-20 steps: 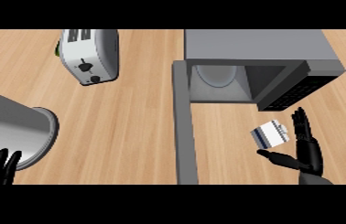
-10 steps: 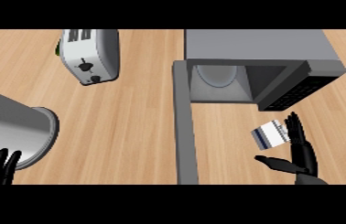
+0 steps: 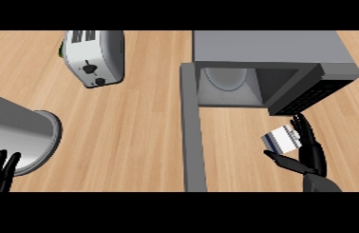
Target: Pick up the milk, place it into the microwave and close the microwave
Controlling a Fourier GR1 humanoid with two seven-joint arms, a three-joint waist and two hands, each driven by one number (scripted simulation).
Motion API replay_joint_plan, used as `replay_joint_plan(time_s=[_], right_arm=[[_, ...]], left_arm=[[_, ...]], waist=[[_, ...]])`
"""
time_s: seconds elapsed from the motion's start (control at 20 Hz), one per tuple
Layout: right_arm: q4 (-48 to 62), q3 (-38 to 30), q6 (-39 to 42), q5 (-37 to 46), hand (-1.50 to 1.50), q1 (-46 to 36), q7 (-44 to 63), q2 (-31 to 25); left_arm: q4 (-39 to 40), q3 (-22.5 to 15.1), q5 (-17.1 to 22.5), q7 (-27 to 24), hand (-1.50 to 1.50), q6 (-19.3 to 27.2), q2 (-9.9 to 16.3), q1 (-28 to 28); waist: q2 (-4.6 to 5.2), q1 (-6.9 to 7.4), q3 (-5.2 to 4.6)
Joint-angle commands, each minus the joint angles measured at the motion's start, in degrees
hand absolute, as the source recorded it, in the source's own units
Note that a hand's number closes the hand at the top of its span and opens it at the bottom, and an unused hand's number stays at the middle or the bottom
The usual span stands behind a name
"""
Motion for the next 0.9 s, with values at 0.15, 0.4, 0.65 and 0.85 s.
replay_joint_plan(time_s=[0.15, 0.4, 0.65, 0.85], right_arm=[[-0.39, -0.87, 11.04, -2.31, 1.50, 1.18, -7.08, 0.52], [-2.77, -1.31, 10.92, -4.15, 1.50, 0.55, -5.35, 2.33], [-5.88, 0.86, 13.97, -4.40, 1.50, 0.11, -1.82, 3.71], [-7.13, 2.37, 15.08, -4.61, 1.50, -3.92, 3.43, 4.01]], left_arm=[[-0.43, 2.96, 2.70, 0.72, -1.50, -1.04, 1.24, -0.04], [-1.34, -0.07, 1.20, -1.45, -1.50, -2.03, -0.74, 4.58], [-0.58, 2.60, 2.07, -0.37, -1.50, -1.07, 0.43, 1.25], [-0.24, 0.95, 0.50, 0.35, -1.50, -0.49, -0.29, 0.02]], waist=[[-0.01, -0.19, 0.04], [-0.25, -0.04, -0.04], [-0.31, -0.50, -0.10], [-0.22, -0.53, -0.09]])
